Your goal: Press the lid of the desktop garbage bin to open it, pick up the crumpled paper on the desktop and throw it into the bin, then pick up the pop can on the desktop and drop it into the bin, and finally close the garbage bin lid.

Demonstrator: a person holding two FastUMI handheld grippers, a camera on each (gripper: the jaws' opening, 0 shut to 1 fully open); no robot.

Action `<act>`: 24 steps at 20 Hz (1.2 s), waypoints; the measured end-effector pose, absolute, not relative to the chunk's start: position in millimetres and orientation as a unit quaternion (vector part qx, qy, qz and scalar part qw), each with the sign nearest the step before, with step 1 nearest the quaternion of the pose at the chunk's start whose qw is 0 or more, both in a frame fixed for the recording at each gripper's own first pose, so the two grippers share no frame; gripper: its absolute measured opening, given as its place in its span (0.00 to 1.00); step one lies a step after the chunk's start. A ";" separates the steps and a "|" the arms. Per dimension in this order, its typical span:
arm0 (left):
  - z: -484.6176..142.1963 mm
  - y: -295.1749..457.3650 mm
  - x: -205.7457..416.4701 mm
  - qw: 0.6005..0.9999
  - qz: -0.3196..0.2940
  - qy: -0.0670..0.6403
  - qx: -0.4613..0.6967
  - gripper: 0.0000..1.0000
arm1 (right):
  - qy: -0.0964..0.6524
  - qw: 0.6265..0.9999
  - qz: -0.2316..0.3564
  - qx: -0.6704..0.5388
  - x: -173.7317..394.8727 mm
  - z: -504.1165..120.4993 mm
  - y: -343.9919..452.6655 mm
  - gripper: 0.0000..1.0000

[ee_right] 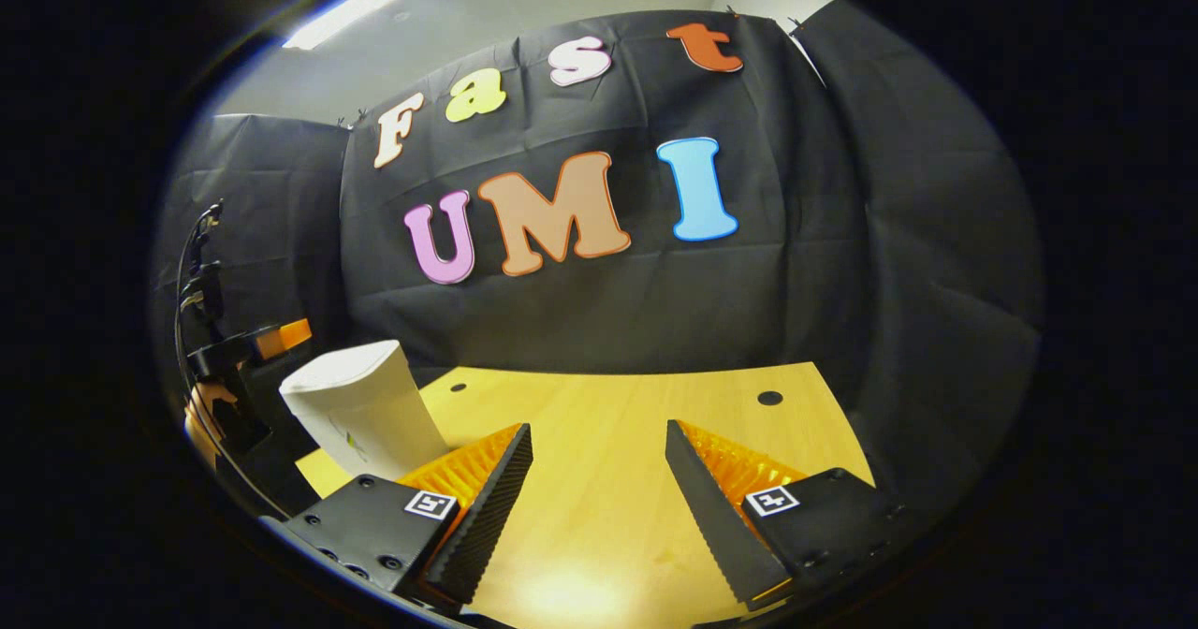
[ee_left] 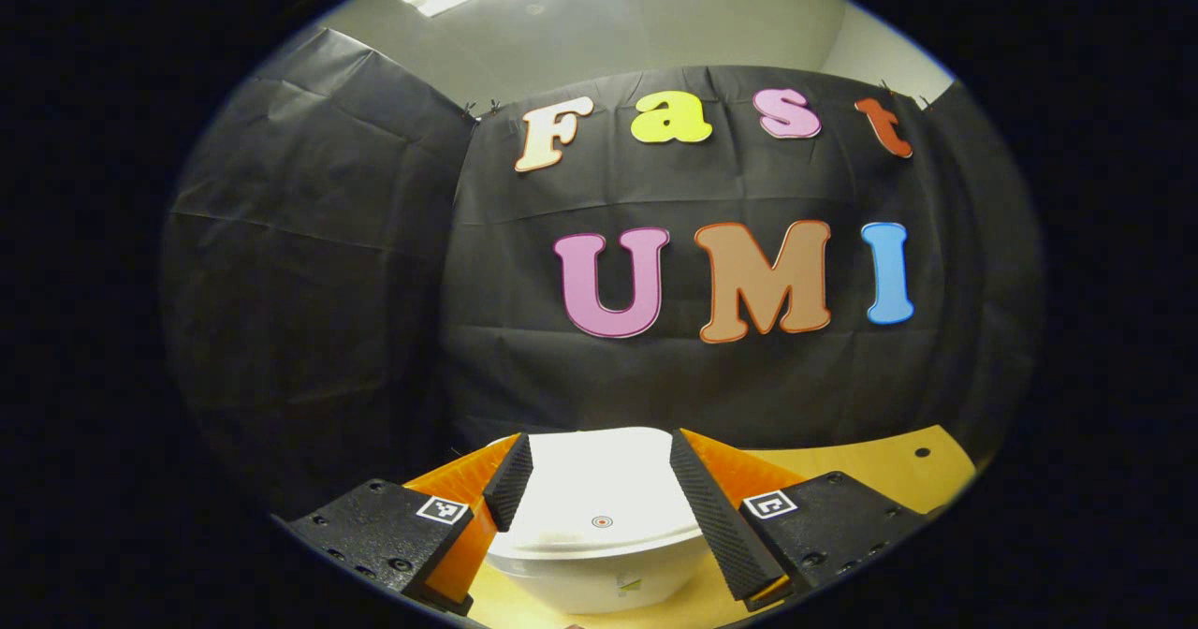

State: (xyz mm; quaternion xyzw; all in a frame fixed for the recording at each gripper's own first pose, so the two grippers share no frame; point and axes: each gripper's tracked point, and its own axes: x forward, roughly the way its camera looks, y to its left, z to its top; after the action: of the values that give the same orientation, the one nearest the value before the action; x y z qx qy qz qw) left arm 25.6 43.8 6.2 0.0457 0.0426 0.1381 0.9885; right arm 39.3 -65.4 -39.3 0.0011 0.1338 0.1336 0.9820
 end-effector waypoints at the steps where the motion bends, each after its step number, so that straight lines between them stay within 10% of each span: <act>1: 12.3 35.4 24.8 0.991 0.122 0.040 0.038 0.90 | 0.124 0.983 0.133 0.011 37.8 -33.8 -53.1 0.96; 12: 16.6 -44.2 25.3 0.998 -0.061 0.027 0.016 0.93 | 0.053 0.992 0.089 0.077 23.2 -2.2 21.4 0.96; 24: -3.3 -56.8 45.3 0.997 -0.065 0.045 -0.022 0.93 | 0.045 0.994 0.063 0.072 40.3 6.0 5.4 0.96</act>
State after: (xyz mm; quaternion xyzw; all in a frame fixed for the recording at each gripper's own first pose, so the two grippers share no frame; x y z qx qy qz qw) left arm 45.3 -56.8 -3.3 -0.0223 0.0448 -0.0653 0.9966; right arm 40.3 5.4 6.0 0.0725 0.0448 0.0628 0.9944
